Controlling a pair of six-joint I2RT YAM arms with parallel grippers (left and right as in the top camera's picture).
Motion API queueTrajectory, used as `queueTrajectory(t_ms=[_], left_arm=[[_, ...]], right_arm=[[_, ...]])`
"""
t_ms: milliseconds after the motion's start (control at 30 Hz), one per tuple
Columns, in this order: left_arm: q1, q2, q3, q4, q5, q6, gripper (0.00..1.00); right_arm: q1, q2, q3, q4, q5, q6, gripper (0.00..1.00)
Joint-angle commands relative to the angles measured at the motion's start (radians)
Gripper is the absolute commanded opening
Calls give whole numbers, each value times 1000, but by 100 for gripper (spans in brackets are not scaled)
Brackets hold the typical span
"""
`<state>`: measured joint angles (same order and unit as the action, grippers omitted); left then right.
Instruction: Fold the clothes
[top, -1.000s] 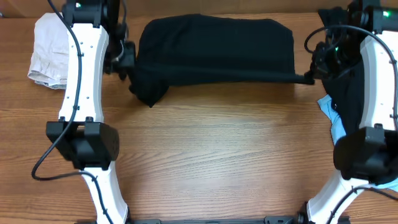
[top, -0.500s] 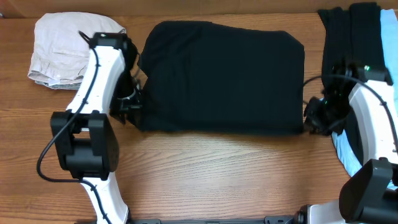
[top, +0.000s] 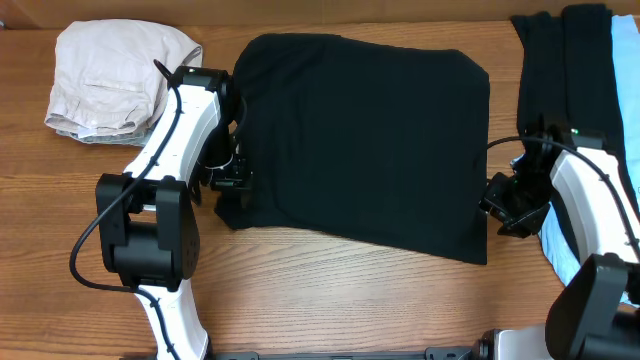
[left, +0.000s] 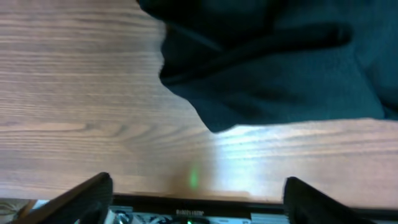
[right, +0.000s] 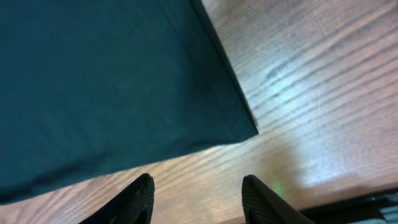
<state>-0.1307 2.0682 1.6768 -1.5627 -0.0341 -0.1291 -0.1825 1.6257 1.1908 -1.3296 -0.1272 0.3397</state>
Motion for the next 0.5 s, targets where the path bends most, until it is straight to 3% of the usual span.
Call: queueTrajectory(t_ms=[0, 67, 233, 333, 467], left_arm=[[2, -37, 65, 3, -51, -3, 95], [2, -58, 134, -3, -40, -7, 100], [1, -179, 303, 0, -10, -27, 100], [2, -278, 372, 20, -9, -45, 100], [2, -363, 375, 90, -18, -41, 100]], right_arm=[[-1, -67, 8, 18, -33, 0, 49], [-1, -115, 11, 28, -55, -10, 49], [-1, -285, 14, 22, -57, -33, 50], [-1, -400, 14, 2, -56, -33, 63], [-1, -485, 10, -16, -46, -56, 69]])
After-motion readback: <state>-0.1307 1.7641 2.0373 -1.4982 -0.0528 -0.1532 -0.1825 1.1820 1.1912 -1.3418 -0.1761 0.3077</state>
